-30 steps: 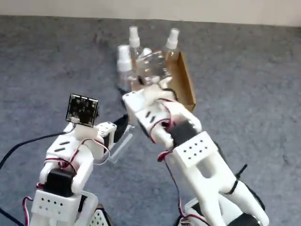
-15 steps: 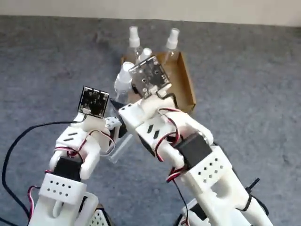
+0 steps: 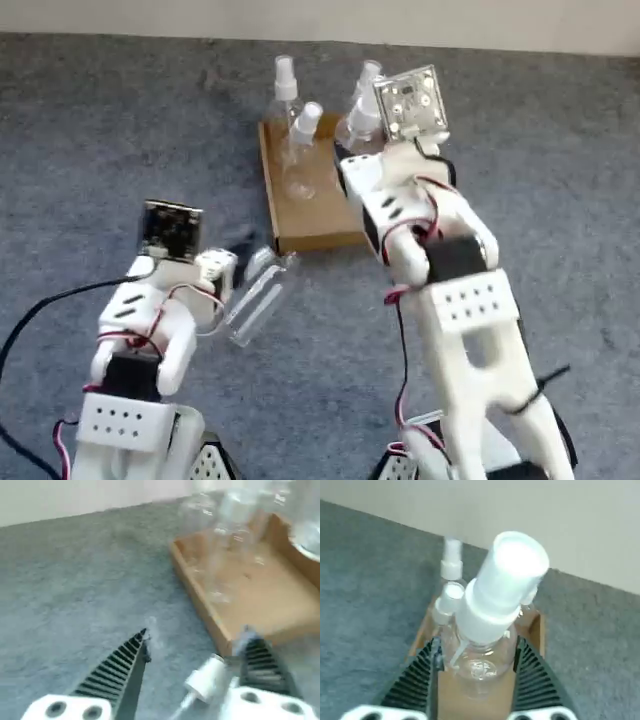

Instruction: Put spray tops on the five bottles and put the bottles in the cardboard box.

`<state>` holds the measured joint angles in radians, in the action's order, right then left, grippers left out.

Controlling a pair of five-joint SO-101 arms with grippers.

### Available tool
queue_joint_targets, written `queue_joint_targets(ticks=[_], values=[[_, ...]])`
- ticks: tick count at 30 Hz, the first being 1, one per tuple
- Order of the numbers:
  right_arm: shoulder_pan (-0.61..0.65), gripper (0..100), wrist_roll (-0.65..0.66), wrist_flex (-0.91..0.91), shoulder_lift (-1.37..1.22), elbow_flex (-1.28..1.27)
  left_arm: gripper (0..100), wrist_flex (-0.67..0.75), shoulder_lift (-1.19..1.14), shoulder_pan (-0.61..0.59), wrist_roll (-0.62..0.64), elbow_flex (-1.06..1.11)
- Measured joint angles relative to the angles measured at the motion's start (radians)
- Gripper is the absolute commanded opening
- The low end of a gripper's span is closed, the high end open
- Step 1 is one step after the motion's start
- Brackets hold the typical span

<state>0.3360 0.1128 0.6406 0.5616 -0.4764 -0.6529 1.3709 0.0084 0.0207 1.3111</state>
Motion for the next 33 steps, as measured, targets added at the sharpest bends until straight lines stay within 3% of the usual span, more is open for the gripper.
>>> queue_joint_targets(ticks=[3,22,33], values=[[-0.029,0.5,0.000,-0.074,-0.095,0.000,0,0.003,0.032,-0.052,0.000,0.025],[-0.052,0.5,0.000,-0.390,-0.502,0.000,1,0.003,0.054,-0.057,0.000,0.037],[-0.087,0.5,0.000,-0.427,-0.543,0.000,1,0.003,0.054,-0.057,0.000,0.040]])
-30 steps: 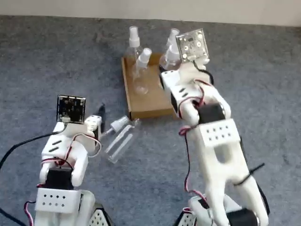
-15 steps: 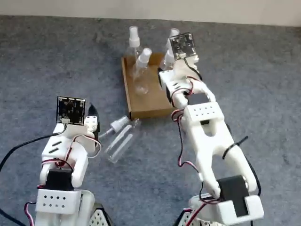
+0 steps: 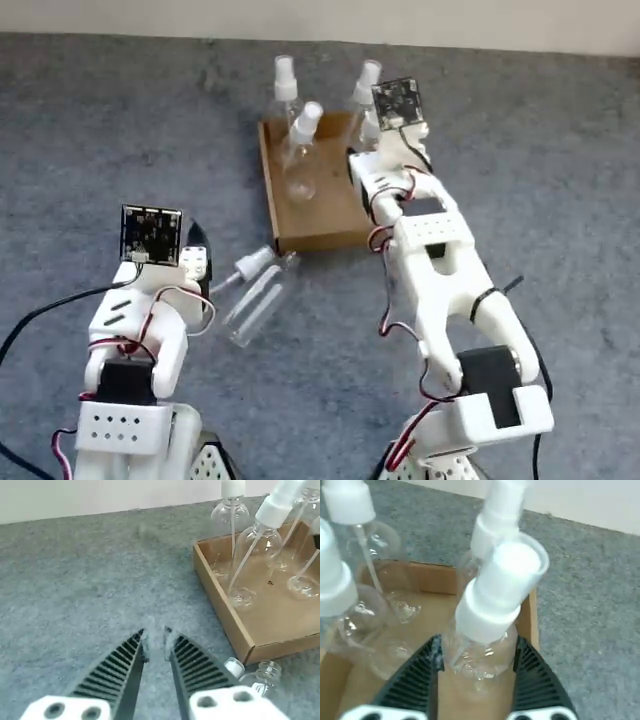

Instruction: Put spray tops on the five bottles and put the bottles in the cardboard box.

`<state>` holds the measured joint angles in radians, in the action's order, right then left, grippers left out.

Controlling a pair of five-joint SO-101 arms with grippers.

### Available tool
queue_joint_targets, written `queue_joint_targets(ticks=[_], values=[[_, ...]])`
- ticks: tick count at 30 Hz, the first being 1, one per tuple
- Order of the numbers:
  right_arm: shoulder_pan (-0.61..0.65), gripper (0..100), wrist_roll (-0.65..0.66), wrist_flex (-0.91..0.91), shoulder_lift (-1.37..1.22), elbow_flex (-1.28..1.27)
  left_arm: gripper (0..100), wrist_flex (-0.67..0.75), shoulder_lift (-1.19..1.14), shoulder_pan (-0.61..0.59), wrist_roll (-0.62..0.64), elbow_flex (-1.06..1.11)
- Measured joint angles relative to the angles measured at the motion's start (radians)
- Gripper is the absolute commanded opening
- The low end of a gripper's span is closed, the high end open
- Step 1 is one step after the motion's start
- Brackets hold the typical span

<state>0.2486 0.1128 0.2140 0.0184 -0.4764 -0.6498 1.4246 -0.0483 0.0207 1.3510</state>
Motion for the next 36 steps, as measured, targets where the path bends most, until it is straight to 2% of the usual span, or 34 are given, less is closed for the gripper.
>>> queue_joint_targets(ticks=[12,18,31,36], values=[[-0.002,1.8,0.000,0.000,0.000,0.000,1,0.000,0.000,0.000,0.000,0.000],[0.003,13.3,0.000,0.000,0.000,0.000,1,0.000,0.000,0.000,0.000,0.000],[0.011,14.9,0.000,0.000,0.000,0.000,1,0.000,0.000,0.000,0.000,0.000],[0.014,23.4,0.000,0.000,0.000,0.000,1,0.000,0.000,0.000,0.000,0.000]])
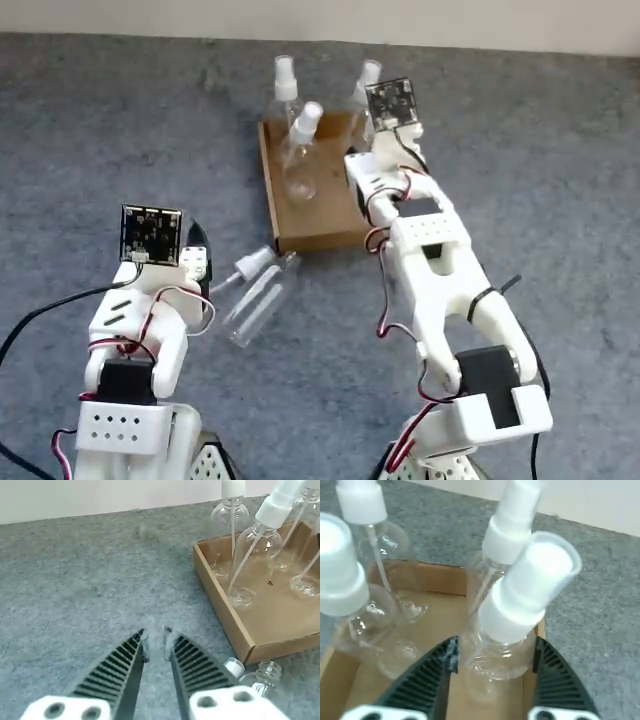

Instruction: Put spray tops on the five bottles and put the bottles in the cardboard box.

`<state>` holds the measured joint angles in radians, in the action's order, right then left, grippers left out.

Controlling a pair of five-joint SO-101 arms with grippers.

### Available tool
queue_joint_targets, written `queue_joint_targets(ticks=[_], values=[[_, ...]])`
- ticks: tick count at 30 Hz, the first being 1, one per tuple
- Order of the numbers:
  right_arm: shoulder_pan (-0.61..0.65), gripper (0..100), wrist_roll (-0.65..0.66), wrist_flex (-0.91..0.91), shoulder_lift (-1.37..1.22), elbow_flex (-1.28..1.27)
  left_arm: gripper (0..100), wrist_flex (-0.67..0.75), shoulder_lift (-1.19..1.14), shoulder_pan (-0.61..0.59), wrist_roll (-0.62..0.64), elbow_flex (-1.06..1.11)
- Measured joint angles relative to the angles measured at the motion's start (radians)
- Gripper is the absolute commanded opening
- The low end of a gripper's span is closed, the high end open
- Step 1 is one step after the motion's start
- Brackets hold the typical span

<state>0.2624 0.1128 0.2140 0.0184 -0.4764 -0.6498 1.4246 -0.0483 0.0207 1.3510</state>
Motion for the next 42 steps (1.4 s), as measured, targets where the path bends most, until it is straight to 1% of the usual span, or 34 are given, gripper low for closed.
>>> queue_joint_targets(ticks=[3,17,22,26,30,32,35,38,42], values=[[0.002,25.5,0.000,0.000,0.000,0.000,1,0.000,0.000,0.000,0.000,0.000],[0.023,26.0,0.000,0.003,0.000,0.000,1,0.000,0.000,0.000,0.000,0.000],[0.021,26.0,0.000,0.104,0.026,0.000,1,0.000,0.000,0.000,0.000,0.000],[0.029,25.9,0.000,0.170,0.147,0.000,1,0.000,0.000,0.000,0.000,0.000],[0.032,25.7,0.000,0.282,0.284,0.000,1,0.000,0.000,0.000,0.000,0.000],[0.066,25.7,0.000,0.365,0.347,0.000,1,0.000,0.000,0.000,0.000,0.000],[0.184,25.7,-0.017,0.522,0.402,0.000,1,0.000,0.000,0.005,0.000,0.000],[0.311,25.7,-0.149,0.667,0.411,0.000,1,-0.029,-0.002,0.006,0.000,-0.025],[0.436,25.7,-0.345,0.730,0.411,0.000,1,-0.098,-0.006,-0.046,-0.018,-0.124]])
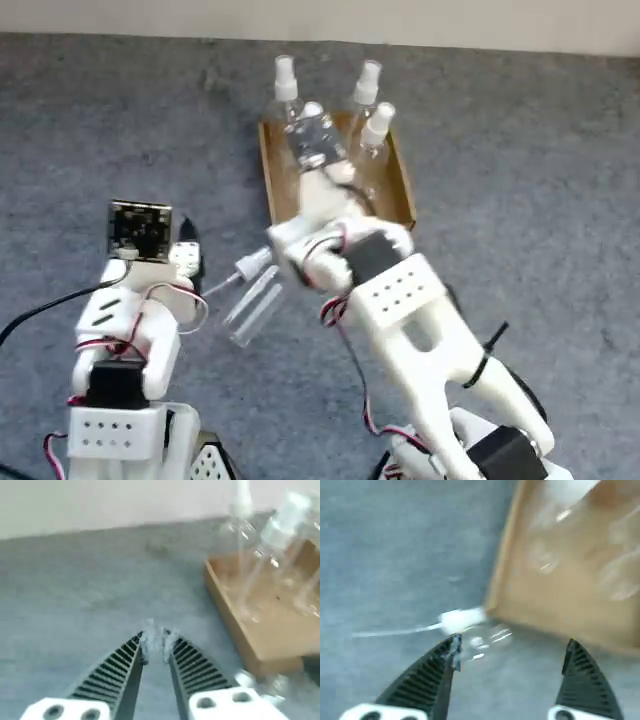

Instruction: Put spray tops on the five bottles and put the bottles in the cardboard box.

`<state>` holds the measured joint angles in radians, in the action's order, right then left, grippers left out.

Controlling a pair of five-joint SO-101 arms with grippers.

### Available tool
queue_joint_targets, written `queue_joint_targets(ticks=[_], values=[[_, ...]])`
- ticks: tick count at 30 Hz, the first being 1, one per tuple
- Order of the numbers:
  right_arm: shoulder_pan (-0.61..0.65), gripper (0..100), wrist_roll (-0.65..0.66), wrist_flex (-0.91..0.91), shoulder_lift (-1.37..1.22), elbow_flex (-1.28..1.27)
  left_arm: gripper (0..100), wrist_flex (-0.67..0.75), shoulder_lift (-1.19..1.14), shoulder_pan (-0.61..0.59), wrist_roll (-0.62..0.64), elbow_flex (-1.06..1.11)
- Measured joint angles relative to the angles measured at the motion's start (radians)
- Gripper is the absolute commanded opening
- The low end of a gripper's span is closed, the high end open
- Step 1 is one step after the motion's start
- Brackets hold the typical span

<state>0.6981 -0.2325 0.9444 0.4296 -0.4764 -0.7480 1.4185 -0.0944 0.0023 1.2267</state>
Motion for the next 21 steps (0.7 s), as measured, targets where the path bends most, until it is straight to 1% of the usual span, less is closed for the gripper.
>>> queue_joint_targets(ticks=[2,6,9,13,16,21], values=[[0.037,25.7,-0.077,0.002,0.000,0.000,1,-0.037,-0.051,-0.058,-0.054,-0.074],[0.129,25.7,-0.206,0.002,-0.021,0.002,1,-0.129,-0.258,-0.206,-0.132,-0.287],[0.195,25.9,-0.281,0.002,-0.117,0.008,1,-0.219,-0.456,-0.307,-0.207,-0.500],[0.227,26.0,-0.379,0.002,-0.255,0.038,1,-0.305,-0.713,-0.400,-0.328,-0.749],[0.238,26.0,-0.417,0.002,-0.318,0.078,1,-0.308,-0.870,-0.462,-0.381,-0.833],[0.244,25.7,-0.431,-0.015,-0.422,0.098,1,-0.311,-1.002,-0.474,-0.431,-0.861]])
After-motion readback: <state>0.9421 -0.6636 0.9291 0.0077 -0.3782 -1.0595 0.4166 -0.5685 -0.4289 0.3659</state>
